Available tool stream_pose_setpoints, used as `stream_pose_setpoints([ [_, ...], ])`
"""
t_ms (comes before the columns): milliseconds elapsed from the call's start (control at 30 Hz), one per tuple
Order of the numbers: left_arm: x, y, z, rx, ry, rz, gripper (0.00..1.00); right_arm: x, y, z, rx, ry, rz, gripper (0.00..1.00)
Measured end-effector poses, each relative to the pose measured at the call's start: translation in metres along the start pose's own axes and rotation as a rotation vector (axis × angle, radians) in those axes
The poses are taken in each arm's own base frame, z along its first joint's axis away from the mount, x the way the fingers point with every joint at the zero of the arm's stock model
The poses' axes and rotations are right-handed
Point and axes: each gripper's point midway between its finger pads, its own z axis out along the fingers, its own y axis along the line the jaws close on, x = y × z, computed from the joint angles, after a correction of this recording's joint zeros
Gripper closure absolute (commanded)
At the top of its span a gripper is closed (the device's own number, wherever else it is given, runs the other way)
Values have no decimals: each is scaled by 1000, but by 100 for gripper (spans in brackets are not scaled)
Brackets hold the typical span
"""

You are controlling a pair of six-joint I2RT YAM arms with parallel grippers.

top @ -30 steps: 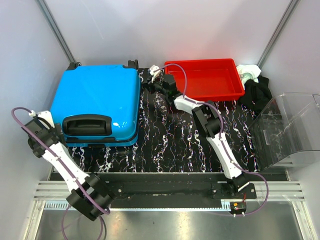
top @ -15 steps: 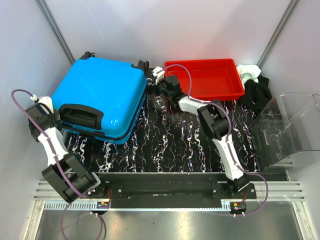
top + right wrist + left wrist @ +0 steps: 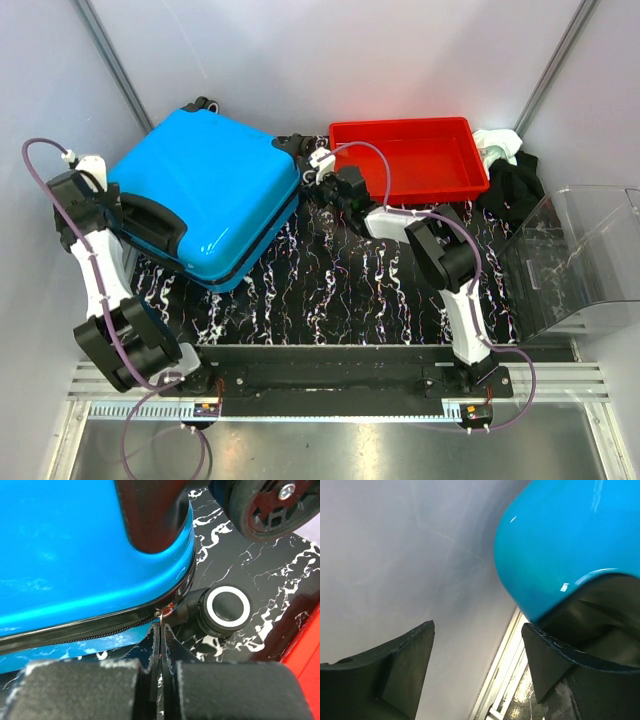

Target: Open, take out, and arrange the luggage

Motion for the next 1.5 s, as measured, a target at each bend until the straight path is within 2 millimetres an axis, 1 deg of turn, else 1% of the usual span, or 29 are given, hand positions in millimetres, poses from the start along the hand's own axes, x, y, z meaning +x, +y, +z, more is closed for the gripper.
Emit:
stream_pose_setpoints([
  [67,-14,-2,-13,-4,-33,10,19,0,5,-2,5,3,-2,100],
  [100,-19,-7,-20,6,-51,18,19,0,7,-3,5,4,-3,100],
  [167,-35,-28,-38,66,-100,32,18,0,12,-3,-3,6,0,100],
  [200,-42,-43,-48,114,-120,44,18,0,16,-4,-8,6,3,100],
  [333,-65,-106,-86,322,-181,115,14,1,34,-10,-38,12,18,100],
  [400,-73,-132,-103,408,-200,147,12,3,42,-14,-48,13,22,100],
  [433,-76,-150,-114,461,-210,171,11,3,45,-17,-51,14,25,100],
  [467,-80,-172,-127,526,-223,202,11,3,47,-19,-54,14,29,100],
  [500,-83,-188,-136,573,-234,227,10,5,50,-22,-57,15,34,100],
  [567,-91,-230,-161,686,-251,296,9,5,53,-25,-59,14,42,100],
  [600,-96,-247,-170,728,-260,323,8,5,55,-28,-61,12,48,100],
  [633,-101,-273,-181,783,-263,362,7,6,57,-30,-61,11,53,100],
  [733,-116,-327,-196,877,-261,422,6,8,61,-34,-58,6,60,100],
  [833,-132,-375,-197,916,-250,445,6,8,62,-35,-45,-4,63,100],
  [900,-139,-397,-189,912,-226,447,6,8,62,-35,-38,-9,66,100],
  [967,-151,-419,-175,890,-215,431,7,8,61,-35,-29,-12,71,100],
  [1067,-154,-437,-147,831,-181,432,8,10,62,-36,-24,-13,84,100],
  [1133,-151,-446,-131,813,-154,436,8,10,62,-36,-21,-16,83,100],
  [1233,-135,-459,-117,798,-109,475,9,10,62,-36,-16,-16,85,100],
  [1300,-130,-469,-112,801,-99,494,13,10,62,-36,-14,-16,86,100],
  [1333,-127,-474,-111,804,-93,503,16,10,62,-36,-14,-16,86,100],
  [1367,-124,-478,-109,806,-86,510,29,10,62,-36,-13,-16,86,100],
  [1433,-114,-485,-106,805,-67,542,45,10,62,-36,-11,-16,87,100],
  [1467,-113,-485,-103,796,-64,558,53,11,62,-36,-10,-14,87,100],
  [1500,-114,-485,-104,799,-65,558,68,11,63,-36,-11,-15,88,100],
])
